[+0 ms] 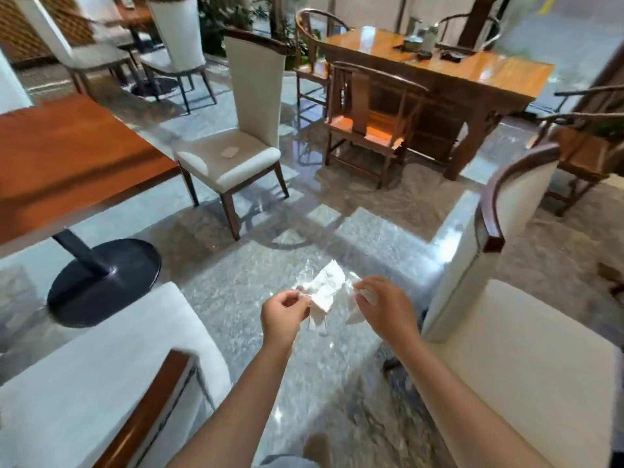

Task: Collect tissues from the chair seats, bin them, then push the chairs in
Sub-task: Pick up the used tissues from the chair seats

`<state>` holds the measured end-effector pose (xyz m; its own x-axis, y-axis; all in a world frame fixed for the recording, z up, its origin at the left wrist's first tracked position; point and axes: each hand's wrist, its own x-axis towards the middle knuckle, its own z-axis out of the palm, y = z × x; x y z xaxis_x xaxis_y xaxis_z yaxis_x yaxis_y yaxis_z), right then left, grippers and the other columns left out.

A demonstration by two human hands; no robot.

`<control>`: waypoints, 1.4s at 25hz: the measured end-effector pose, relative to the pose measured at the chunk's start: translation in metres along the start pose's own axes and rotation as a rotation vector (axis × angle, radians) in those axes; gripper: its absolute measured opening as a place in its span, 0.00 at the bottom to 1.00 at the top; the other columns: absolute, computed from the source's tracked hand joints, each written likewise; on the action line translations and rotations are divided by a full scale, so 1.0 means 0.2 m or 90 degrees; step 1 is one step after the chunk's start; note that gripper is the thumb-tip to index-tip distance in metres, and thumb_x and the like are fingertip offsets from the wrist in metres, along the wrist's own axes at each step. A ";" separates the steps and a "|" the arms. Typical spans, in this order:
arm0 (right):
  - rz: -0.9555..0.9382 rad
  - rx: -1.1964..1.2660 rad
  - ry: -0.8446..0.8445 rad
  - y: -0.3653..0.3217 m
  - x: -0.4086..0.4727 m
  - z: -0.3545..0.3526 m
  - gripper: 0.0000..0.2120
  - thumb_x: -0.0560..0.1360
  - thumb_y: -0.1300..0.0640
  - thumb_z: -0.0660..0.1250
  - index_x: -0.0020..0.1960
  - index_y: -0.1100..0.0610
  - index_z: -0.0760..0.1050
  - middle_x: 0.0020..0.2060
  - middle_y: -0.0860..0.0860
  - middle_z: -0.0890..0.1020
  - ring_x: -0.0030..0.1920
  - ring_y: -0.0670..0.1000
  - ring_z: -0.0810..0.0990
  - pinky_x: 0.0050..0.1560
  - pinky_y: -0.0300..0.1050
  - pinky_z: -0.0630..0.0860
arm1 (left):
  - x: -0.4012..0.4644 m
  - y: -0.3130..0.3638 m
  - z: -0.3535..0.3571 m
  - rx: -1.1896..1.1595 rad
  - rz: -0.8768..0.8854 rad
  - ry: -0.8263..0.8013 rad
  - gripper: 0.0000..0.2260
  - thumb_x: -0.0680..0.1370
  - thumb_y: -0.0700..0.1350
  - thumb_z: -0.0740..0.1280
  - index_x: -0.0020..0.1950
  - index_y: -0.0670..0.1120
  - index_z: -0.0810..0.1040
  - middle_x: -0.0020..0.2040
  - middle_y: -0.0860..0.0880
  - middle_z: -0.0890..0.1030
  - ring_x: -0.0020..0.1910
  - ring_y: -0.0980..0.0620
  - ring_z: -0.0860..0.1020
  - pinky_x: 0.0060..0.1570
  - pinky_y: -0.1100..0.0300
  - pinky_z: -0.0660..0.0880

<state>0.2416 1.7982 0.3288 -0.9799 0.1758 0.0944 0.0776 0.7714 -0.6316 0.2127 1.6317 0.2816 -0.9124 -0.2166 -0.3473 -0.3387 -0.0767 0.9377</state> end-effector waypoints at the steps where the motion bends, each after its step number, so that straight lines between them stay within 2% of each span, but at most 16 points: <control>1: -0.018 0.003 -0.002 0.00 0.16 -0.01 0.08 0.73 0.63 0.67 0.50 0.59 0.81 0.52 0.54 0.83 0.53 0.54 0.79 0.47 0.40 0.69 | 0.11 0.07 0.05 -0.009 -0.001 0.013 0.03 0.70 0.34 0.70 0.43 0.36 0.80 0.34 0.45 0.80 0.33 0.51 0.78 0.31 0.68 0.76; 6: -0.081 0.022 -0.013 -0.03 0.82 0.05 0.07 0.70 0.64 0.69 0.47 0.59 0.82 0.48 0.55 0.84 0.50 0.55 0.81 0.50 0.45 0.75 | 0.57 0.28 0.23 -0.047 -0.018 0.088 0.04 0.71 0.33 0.70 0.41 0.41 0.78 0.38 0.44 0.81 0.35 0.52 0.79 0.32 0.69 0.78; 10: -0.156 0.033 -0.052 -0.04 1.36 0.17 0.08 0.69 0.64 0.69 0.48 0.60 0.82 0.49 0.56 0.84 0.51 0.56 0.81 0.51 0.47 0.75 | 0.99 0.39 0.37 -0.058 -0.008 0.143 0.04 0.72 0.33 0.69 0.46 0.35 0.79 0.36 0.44 0.80 0.28 0.59 0.79 0.31 0.69 0.77; 13: -0.193 0.043 -0.080 -0.07 1.78 0.25 0.08 0.70 0.63 0.69 0.49 0.59 0.82 0.51 0.55 0.83 0.53 0.56 0.80 0.52 0.44 0.73 | 1.30 0.51 0.47 -0.069 0.005 0.198 0.07 0.72 0.33 0.70 0.48 0.33 0.79 0.35 0.46 0.80 0.26 0.62 0.78 0.30 0.69 0.77; 17: -0.248 0.028 -0.134 -0.16 2.25 0.35 0.09 0.73 0.61 0.67 0.52 0.58 0.81 0.54 0.53 0.82 0.55 0.52 0.78 0.52 0.39 0.70 | 1.63 0.68 0.52 -0.082 0.012 0.272 0.05 0.72 0.35 0.70 0.47 0.39 0.80 0.36 0.46 0.81 0.31 0.56 0.79 0.31 0.71 0.77; 20: -0.261 0.026 -0.176 -0.18 2.55 0.48 0.09 0.73 0.60 0.66 0.52 0.58 0.81 0.54 0.52 0.82 0.55 0.51 0.78 0.53 0.40 0.71 | 1.88 0.72 0.53 -0.099 -0.013 0.319 0.05 0.72 0.34 0.70 0.47 0.39 0.80 0.36 0.46 0.81 0.28 0.59 0.79 0.31 0.71 0.77; 24: -0.279 0.011 -0.219 -0.24 2.99 0.74 0.09 0.73 0.60 0.66 0.53 0.58 0.80 0.55 0.52 0.82 0.57 0.52 0.78 0.56 0.43 0.72 | 2.37 0.79 0.55 -0.133 -0.055 0.335 0.06 0.73 0.33 0.68 0.48 0.38 0.79 0.34 0.47 0.80 0.25 0.62 0.77 0.29 0.72 0.75; 30: -0.297 0.020 -0.219 -0.61 3.76 1.02 0.09 0.73 0.62 0.66 0.52 0.59 0.81 0.55 0.53 0.82 0.56 0.54 0.78 0.55 0.42 0.71 | 3.18 1.16 0.40 -0.081 -0.040 0.349 0.06 0.71 0.33 0.70 0.48 0.35 0.80 0.28 0.53 0.79 0.22 0.67 0.74 0.26 0.73 0.72; 33: -0.294 0.025 -0.218 -0.74 4.06 1.15 0.09 0.73 0.61 0.66 0.53 0.58 0.80 0.55 0.53 0.82 0.56 0.53 0.78 0.56 0.40 0.69 | 3.50 1.31 0.35 -0.096 -0.048 0.347 0.04 0.72 0.32 0.69 0.46 0.37 0.79 0.21 0.57 0.78 0.21 0.66 0.74 0.25 0.74 0.71; 35: -0.286 0.048 -0.207 -0.81 4.20 1.22 0.09 0.73 0.62 0.67 0.53 0.58 0.81 0.54 0.52 0.82 0.56 0.52 0.78 0.54 0.36 0.67 | 3.65 1.39 0.34 -0.113 -0.059 0.357 0.04 0.72 0.31 0.68 0.45 0.37 0.79 0.20 0.58 0.77 0.21 0.65 0.74 0.24 0.74 0.71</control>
<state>-0.6398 1.6715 0.3223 -0.9208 -0.3671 0.1316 -0.3619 0.6787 -0.6391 -0.5630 1.5189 0.2888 -0.6047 -0.6782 -0.4176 -0.3233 -0.2702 0.9069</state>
